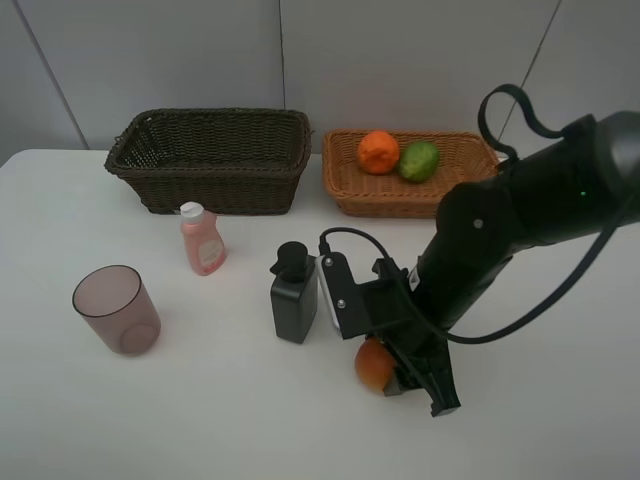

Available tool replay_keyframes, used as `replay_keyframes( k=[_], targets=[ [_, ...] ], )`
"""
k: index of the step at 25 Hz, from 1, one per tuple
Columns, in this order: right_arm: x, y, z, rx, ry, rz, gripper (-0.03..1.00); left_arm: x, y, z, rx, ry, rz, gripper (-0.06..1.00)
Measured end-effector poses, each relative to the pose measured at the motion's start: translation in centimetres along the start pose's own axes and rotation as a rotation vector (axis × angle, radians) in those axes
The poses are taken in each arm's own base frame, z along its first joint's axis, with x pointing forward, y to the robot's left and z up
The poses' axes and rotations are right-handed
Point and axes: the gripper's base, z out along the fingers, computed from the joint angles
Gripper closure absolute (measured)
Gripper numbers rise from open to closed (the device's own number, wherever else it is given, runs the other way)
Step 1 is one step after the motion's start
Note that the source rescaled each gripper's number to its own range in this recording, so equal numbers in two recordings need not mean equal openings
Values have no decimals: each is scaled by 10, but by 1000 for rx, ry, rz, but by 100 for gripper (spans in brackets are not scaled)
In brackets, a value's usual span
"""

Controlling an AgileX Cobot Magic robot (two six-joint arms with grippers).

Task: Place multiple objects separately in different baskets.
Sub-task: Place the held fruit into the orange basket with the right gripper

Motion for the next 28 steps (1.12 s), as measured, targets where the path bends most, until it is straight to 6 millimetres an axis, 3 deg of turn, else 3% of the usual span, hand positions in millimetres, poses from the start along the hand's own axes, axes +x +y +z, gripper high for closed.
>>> replay_keyframes(
  k=[6, 13, 23, 28],
  targets=[
    [-6, -19, -25, 12, -21, 293, 97, 0, 0, 0, 0, 0, 0, -4],
    [7, -69, -62, 124, -16, 748, 97, 0, 0, 0, 0, 0, 0, -4],
    [65, -128, -116, 408, -52, 1313, 97, 0, 0, 0, 0, 0, 0, -4],
    [96, -150, -123, 489, -68, 1493, 97, 0, 0, 0, 0, 0, 0, -4]
  ],
)
